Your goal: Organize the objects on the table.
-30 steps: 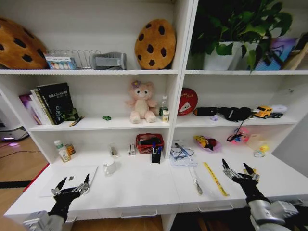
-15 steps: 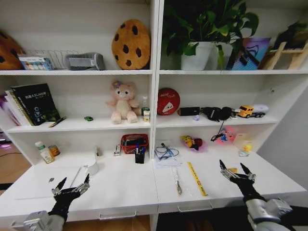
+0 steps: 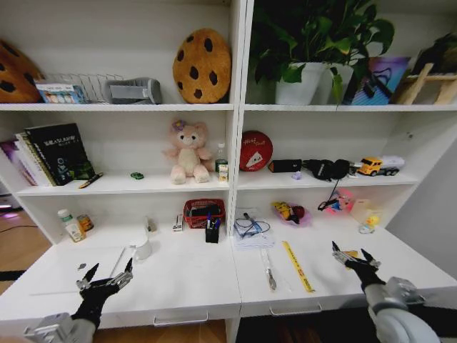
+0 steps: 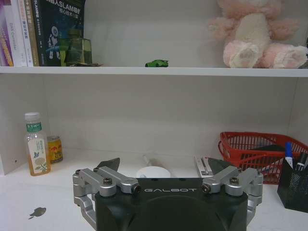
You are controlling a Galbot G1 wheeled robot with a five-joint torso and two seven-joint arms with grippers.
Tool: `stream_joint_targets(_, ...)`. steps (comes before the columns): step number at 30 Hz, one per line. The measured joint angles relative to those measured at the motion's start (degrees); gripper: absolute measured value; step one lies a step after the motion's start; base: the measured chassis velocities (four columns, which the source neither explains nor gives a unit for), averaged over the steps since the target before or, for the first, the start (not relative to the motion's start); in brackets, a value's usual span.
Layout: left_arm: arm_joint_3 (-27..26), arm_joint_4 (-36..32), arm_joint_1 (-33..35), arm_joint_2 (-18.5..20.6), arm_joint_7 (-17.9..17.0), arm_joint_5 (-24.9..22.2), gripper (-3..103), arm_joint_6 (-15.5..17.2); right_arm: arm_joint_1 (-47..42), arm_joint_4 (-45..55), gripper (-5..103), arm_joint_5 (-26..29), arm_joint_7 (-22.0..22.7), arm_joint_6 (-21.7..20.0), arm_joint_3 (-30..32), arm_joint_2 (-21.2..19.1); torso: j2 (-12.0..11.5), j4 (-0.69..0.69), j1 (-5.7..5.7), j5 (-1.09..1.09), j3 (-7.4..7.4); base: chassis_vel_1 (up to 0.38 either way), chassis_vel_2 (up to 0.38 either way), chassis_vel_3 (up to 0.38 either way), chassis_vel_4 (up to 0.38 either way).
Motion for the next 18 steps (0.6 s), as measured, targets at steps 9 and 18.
stream_joint_targets(9, 0.0, 0.0, 0.0, 0.0, 0.0, 0.0, 100, 0.0, 7.3, -12.5, 100, 1.9, -0.6, -2.2, -4.1, -2.9, 0.0, -0.01, 0.00, 0.00, 0.00, 0.000, 0.000, 0.000, 0.000)
stream_joint_targets(18, 0.0, 0.0, 0.0, 0.0, 0.0, 0.0, 100, 0.0, 14.9, -21.3, 100, 3.7, -1.5, -1.9, -10.6, -4.5, 0.0, 0.00, 0.00, 0.00, 0.00, 0.000, 0.000, 0.000, 0.000)
